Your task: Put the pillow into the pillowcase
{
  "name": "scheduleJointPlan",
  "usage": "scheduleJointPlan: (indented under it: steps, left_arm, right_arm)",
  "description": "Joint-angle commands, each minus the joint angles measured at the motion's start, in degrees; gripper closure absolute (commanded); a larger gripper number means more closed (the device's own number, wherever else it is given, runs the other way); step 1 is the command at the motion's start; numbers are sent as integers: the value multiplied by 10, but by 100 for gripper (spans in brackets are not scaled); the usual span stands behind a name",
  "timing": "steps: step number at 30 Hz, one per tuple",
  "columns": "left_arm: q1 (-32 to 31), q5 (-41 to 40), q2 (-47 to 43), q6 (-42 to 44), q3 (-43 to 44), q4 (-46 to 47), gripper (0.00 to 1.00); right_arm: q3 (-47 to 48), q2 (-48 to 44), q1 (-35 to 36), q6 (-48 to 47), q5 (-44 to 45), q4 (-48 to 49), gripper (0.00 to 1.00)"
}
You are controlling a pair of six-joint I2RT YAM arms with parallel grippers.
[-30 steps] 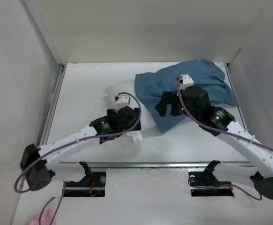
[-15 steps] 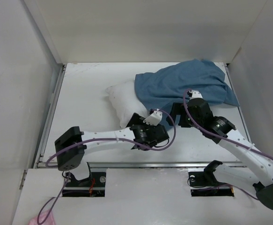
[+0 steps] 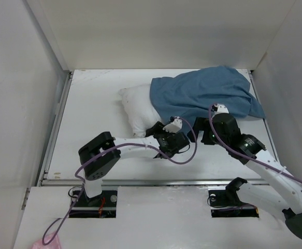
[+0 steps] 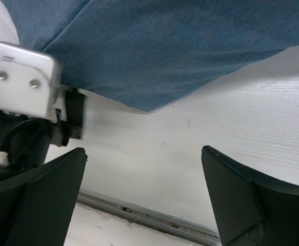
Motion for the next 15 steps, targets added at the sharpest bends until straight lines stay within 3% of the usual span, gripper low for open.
scheduleJointPlan:
  steps: [1,2,6,15]
  left_arm:
    - [16,6,36,59,15,70,53]
    - [23,-17,45,33,15,84,100]
    - [30,-47,25,0,97,36,100]
    - [37,108,-118,90,161,122,100]
  right_arm:
    - [-11,-15,3,6,-10,15,1]
    - [-20,-15,3,6,-10,15,1]
    - [-42,7,3,6,-5,25,1]
    - [-77,87,12,-56,-13,132,4]
